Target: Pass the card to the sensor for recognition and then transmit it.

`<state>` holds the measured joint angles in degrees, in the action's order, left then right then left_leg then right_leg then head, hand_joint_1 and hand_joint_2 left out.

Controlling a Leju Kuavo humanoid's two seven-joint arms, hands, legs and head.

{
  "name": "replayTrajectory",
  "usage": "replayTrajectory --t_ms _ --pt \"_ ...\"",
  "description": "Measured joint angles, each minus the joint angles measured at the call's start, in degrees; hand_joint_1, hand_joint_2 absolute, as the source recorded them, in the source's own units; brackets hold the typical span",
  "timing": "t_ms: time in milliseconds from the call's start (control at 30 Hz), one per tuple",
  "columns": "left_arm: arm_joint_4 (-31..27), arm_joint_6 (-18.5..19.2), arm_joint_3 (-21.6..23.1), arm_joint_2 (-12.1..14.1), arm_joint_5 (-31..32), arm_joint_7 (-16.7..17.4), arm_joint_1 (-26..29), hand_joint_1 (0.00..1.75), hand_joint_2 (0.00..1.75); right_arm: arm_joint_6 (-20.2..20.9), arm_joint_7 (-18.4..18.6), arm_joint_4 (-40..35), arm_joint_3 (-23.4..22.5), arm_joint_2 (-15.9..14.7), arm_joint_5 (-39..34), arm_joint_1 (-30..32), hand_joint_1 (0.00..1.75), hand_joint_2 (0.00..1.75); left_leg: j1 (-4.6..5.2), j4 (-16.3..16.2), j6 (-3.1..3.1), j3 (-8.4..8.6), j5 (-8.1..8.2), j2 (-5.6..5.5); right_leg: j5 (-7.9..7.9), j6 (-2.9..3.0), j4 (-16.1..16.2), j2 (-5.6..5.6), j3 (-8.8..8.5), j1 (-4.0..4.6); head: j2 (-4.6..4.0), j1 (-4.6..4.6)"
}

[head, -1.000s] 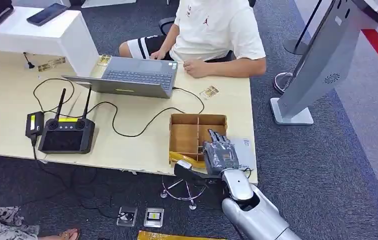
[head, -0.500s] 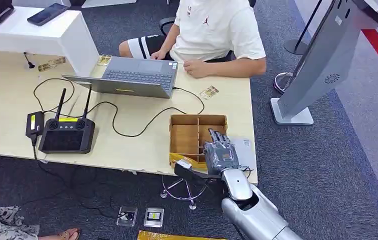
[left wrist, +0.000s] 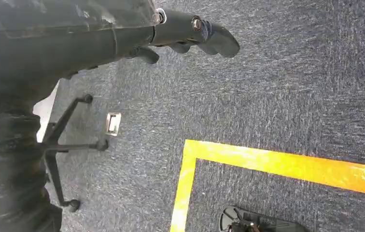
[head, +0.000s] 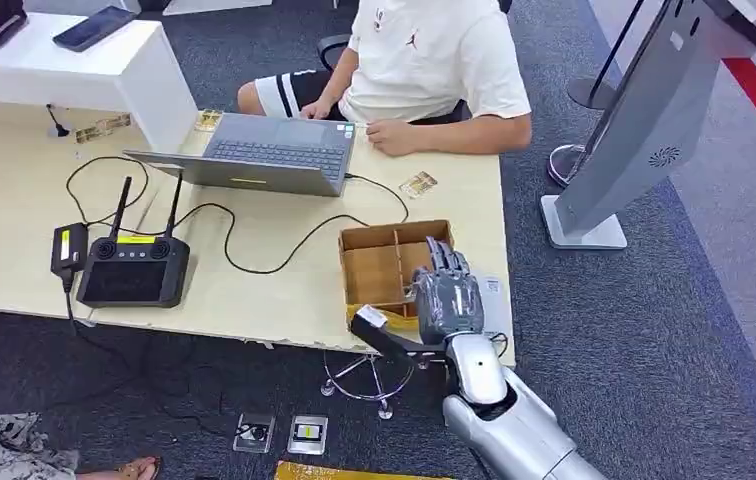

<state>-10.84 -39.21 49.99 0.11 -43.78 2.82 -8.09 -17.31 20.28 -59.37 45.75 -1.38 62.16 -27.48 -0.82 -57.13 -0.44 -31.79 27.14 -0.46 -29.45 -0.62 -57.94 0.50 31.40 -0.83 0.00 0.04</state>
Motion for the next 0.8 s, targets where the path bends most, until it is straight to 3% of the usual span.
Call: replayTrajectory --t_ms 567,800 --pt "0.0 0.0 0.0 0.0 2.3 -0.5 0.2 0.0 1.75 -2.5 1.3 -15.2 -3.2 -1.7 6.3 -2.5 1.75 1.75 0.0 0.0 0.0 0.0 0.0 0.01 0.0 0.0 0.0 -0.02 0.01 0.0 0.0 0.02" --pt "0.0 0.1 0.2 -0.2 4.3 0.9 -1.2 0.0 1.75 -9.8 -2.4 -11.3 -3.4 -1.1 6.0 -10.6 1.75 1.75 0.0 0.0 -0.04 0.01 -0.04 0.03 0.04 0.0 0.0 -0.03 0.0 0.0 0.0 0.02"
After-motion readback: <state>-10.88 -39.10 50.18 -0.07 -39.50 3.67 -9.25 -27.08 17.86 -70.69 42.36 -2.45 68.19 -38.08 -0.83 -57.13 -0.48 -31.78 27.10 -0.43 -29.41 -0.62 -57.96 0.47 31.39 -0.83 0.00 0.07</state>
